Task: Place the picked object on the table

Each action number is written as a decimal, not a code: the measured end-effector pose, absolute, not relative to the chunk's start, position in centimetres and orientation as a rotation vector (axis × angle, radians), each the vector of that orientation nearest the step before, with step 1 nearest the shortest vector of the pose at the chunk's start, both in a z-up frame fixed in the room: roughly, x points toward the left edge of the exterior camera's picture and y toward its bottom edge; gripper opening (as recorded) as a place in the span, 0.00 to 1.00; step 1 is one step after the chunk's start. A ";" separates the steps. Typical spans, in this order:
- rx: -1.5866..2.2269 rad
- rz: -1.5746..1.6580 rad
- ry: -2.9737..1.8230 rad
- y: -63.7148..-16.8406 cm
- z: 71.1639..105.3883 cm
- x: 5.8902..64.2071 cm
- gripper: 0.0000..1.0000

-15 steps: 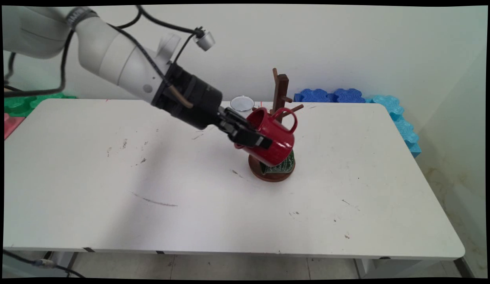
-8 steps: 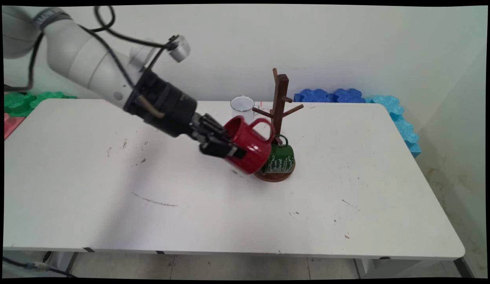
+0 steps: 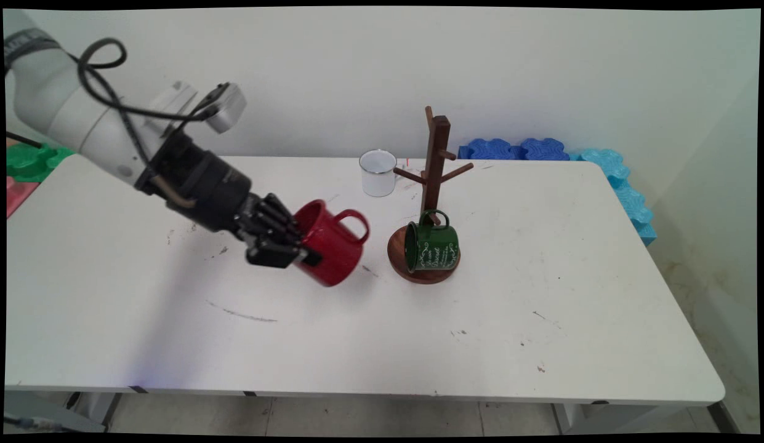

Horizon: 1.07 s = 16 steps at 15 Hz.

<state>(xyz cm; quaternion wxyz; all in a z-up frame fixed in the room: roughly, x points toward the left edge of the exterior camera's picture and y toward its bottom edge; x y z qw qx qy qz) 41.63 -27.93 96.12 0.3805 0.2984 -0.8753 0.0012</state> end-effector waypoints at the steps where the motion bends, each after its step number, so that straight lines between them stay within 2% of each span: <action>1: 0.751 0.012 -2.252 -27.8 95.9 42.3 0.00; 9: 0.653 0.138 -2.401 -28.7 93.4 46.9 0.00; 16: 0.569 0.269 -2.485 -31.5 91.9 47.8 0.00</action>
